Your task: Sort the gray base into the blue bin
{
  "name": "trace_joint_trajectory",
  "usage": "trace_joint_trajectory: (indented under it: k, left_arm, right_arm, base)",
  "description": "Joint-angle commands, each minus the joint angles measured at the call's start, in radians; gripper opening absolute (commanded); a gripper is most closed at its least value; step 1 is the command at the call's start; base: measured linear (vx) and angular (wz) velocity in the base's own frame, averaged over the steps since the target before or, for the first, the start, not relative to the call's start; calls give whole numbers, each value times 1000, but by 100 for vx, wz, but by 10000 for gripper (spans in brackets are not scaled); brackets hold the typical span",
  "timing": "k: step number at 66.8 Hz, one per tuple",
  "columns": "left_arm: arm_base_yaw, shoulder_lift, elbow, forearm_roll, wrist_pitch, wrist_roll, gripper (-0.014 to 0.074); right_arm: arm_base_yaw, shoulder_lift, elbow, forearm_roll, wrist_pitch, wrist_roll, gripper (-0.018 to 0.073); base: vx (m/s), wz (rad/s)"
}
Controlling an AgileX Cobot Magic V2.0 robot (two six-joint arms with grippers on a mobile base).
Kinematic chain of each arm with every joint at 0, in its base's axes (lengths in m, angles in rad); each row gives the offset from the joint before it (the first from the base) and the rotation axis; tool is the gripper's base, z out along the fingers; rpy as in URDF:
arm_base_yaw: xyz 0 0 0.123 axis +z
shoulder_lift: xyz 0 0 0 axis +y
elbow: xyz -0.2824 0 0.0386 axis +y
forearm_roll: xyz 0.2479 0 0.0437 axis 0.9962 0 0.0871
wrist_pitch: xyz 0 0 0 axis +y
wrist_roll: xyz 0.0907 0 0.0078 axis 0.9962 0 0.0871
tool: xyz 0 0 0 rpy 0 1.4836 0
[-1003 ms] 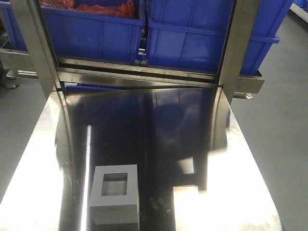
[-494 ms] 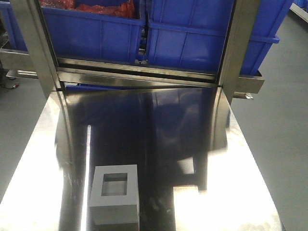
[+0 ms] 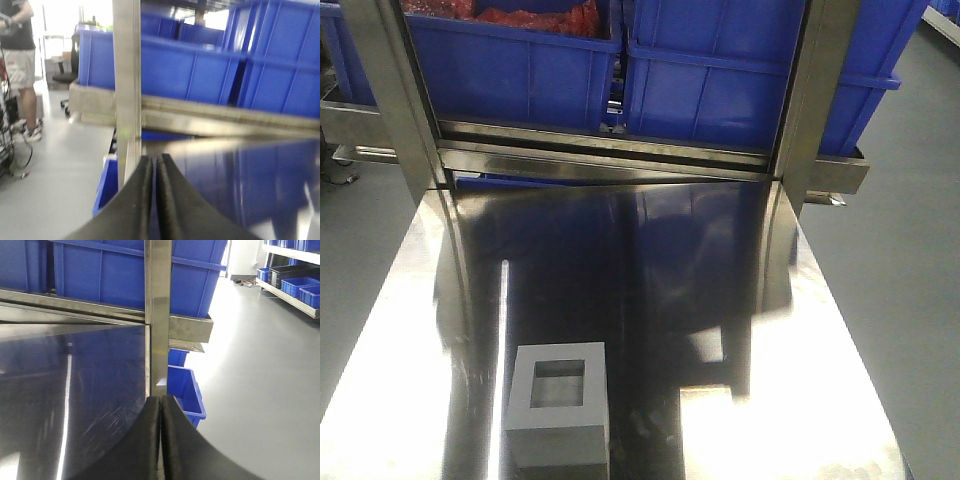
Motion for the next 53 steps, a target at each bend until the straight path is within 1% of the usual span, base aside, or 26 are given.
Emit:
trace_joint_trajectory:
  k: [1, 5, 11, 15, 24, 38, 44, 53]
  left_arm:
    - [-6, -2, -83, -21, -64, -1, -7]
    - [-6, 26, -123, -21, -31, -1, -7]
    - [-6, 89, -180, -21, 64, -1, -7]
    - [-6, 155, -228, -21, 147, 1, -7]
    - [-6, 293, -313, -21, 290, 1, -7]
    - [-7, 488, -428, -30, 489, 2, -7]
    - [-7, 549, -460, -44, 531, 2, -7]
    - [-7, 588, -458, -51, 527, 2, -7]
  right_arm:
    - [-2, -7, 6, -9, -79, -12, -5]
    - [-2, -7, 6, -9, -79, -12, -5]
    - [-2, -7, 6, -9, -79, -12, -5]
    - [-2, -7, 6, -9, -79, -12, -5]
    - [-2, -7, 6, -9, -81, -12, -5]
    - [-2, -7, 6, -9, -81, -12, -5]
    - [-2, -7, 6, -9, -81, -12, -5]
    - [-2, -7, 6, -9, -80, -12, -5]
  base:
    - [0, 0]
    - [0, 0]
    - [0, 0]
    - [0, 0]
    - [0, 0]
    - [0, 0]
    - [0, 0]
    - [0, 0]
